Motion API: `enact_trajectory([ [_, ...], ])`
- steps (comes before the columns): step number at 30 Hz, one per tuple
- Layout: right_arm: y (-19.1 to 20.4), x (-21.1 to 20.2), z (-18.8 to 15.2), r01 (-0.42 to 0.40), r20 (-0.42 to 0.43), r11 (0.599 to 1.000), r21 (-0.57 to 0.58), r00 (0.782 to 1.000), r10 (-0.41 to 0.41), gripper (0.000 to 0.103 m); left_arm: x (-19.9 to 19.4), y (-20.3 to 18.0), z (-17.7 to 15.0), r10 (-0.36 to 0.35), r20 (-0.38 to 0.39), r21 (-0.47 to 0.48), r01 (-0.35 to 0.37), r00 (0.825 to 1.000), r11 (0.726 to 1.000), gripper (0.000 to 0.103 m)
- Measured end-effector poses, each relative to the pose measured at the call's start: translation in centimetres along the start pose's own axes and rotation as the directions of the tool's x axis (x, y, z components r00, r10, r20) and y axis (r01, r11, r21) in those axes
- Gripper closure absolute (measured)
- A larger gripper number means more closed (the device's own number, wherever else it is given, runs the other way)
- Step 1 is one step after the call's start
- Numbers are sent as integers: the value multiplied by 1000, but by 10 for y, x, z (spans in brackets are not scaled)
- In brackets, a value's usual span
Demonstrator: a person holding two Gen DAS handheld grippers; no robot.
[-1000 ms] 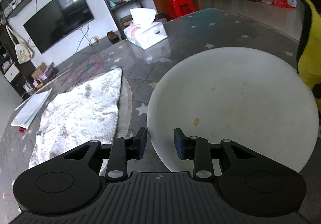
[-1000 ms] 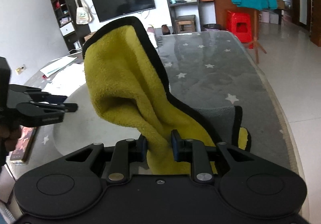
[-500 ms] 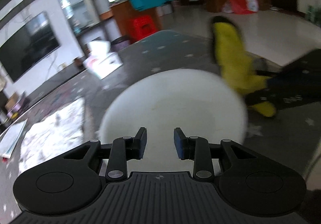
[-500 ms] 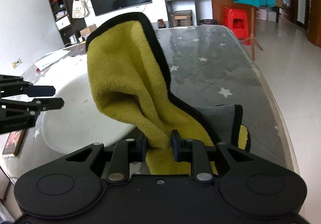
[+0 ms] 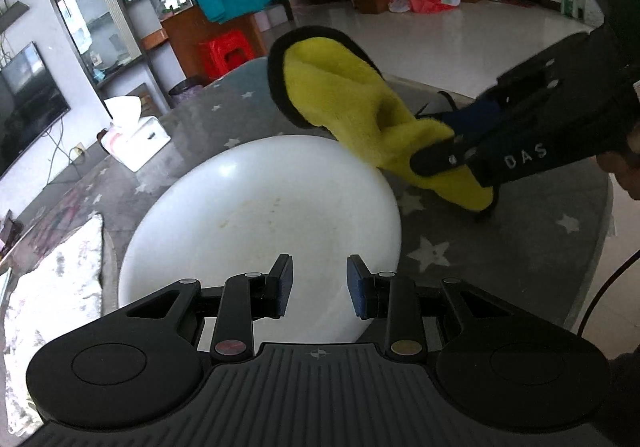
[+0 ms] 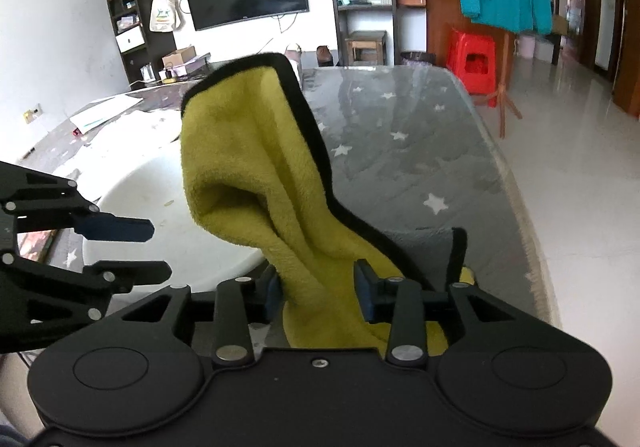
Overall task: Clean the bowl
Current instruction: 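Lift the yellow cloth out of the bowl with the right gripper, then carry the yellow cloth away from the bowl and lower it to the table, right gripper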
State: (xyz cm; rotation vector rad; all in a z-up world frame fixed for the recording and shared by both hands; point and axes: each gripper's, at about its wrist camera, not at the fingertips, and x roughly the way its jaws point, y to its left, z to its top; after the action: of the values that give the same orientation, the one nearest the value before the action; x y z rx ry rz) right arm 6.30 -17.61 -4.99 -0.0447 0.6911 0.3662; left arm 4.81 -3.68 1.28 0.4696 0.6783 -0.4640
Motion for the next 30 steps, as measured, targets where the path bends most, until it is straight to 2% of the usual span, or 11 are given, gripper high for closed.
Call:
enact_trajectory([
  [4, -6, -4, 3, 18, 20, 1000, -7, 1000, -18, 62, 1, -5, 1, 10, 1, 12, -10, 1000, 1000, 72],
  [11, -10, 3, 0, 12, 3, 1000, -6, 1000, -12, 64, -10, -8, 4, 12, 29, 22, -12, 1000, 1000, 72],
  [14, -9, 5, 0, 6, 2, 1000, -4, 1000, -6, 72, -13, -12, 5, 4, 32, 40, -5, 999, 999, 72],
  [24, -7, 6, 1, -2, -2, 1000, -10, 1000, 2, 72, -29, -16, 4, -13, 45, 41, 11, 999, 999, 72],
  [30, -4, 8, 1, -4, -2, 1000, -11, 1000, 4, 72, -24, -19, -1, -21, 16, 52, 20, 1000, 998, 72],
])
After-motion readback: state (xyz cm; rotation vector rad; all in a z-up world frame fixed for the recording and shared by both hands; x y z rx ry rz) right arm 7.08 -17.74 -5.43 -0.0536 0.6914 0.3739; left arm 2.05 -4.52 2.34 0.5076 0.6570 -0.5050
